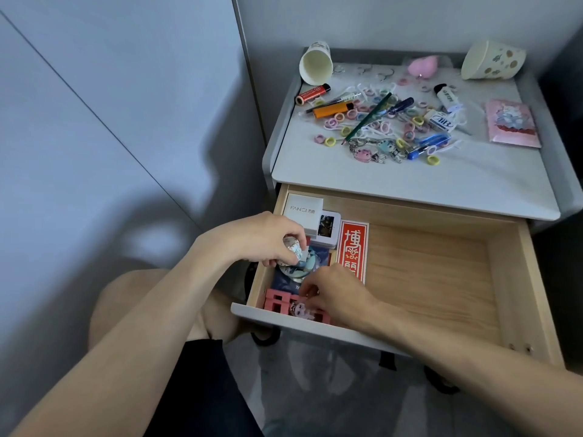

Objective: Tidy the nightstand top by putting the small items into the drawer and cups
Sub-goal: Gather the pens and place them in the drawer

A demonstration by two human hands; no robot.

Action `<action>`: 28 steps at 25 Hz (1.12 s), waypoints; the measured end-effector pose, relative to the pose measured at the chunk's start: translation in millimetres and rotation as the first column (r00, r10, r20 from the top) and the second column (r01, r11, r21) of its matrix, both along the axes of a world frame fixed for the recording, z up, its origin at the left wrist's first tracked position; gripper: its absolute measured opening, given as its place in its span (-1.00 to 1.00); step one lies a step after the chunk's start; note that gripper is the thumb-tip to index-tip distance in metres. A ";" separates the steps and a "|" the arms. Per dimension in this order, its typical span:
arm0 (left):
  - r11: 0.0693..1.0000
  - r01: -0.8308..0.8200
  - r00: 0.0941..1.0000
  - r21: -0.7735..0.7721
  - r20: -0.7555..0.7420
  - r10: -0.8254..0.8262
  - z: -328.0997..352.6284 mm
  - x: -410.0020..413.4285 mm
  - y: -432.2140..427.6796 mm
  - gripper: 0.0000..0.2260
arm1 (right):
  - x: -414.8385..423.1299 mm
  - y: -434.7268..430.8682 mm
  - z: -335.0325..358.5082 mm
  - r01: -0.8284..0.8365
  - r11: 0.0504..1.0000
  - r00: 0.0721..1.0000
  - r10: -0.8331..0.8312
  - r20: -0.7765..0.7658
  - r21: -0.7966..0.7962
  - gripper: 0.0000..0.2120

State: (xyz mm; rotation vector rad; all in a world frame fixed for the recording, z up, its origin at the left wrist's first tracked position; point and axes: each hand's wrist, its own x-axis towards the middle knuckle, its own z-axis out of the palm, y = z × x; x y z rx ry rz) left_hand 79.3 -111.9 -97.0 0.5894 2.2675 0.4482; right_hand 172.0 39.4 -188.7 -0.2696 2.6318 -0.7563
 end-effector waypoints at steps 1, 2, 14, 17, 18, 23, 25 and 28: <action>1.000 -0.006 1.000 0.004 0.000 0.006 0.0 -1.3 -0.3 -0.76 | -0.4 0.8 2.2 0.022 1.000 0.999 -0.021 -0.042 0.019 -0.79; 1.000 -0.014 1.000 0.005 -0.001 0.014 -0.6 -2.7 -1.0 -0.73 | -1.8 2.3 6.1 0.066 0.998 0.996 -0.066 -0.068 -0.006 -0.81; 0.986 0.121 0.972 -0.117 -0.188 -0.141 -3.8 7.7 4.3 -0.32 | -48.5 5.8 42.7 0.690 0.555 0.663 -0.228 0.713 -0.465 -0.71; 0.983 0.153 0.982 -0.104 -0.094 -0.163 -3.3 8.0 0.0 -0.35 | -48.5 2.9 37.8 0.708 0.583 0.591 -0.180 0.786 -0.398 -0.80; 0.984 0.151 0.987 -0.096 -0.034 -0.155 -2.0 6.4 -2.8 -0.36 | -46.7 2.7 35.4 0.703 0.596 0.587 -0.178 0.790 -0.388 -0.80; 0.984 -0.171 0.975 0.057 -0.132 0.177 9.9 -13.3 -21.4 -0.64 | -28.0 -9.7 26.1 0.412 0.820 0.795 -0.111 0.596 -0.396 -0.76; 0.969 -0.238 0.946 0.073 -0.209 0.248 10.0 -16.6 -20.3 -0.74 | -22.1 -20.6 24.6 0.236 0.901 0.880 -0.039 0.473 -0.364 -0.74; 0.972 -0.226 0.958 0.069 -0.165 0.235 5.6 -17.4 -13.8 -0.79 | -22.8 -29.1 21.9 0.098 0.940 0.936 0.025 0.352 -0.326 -0.70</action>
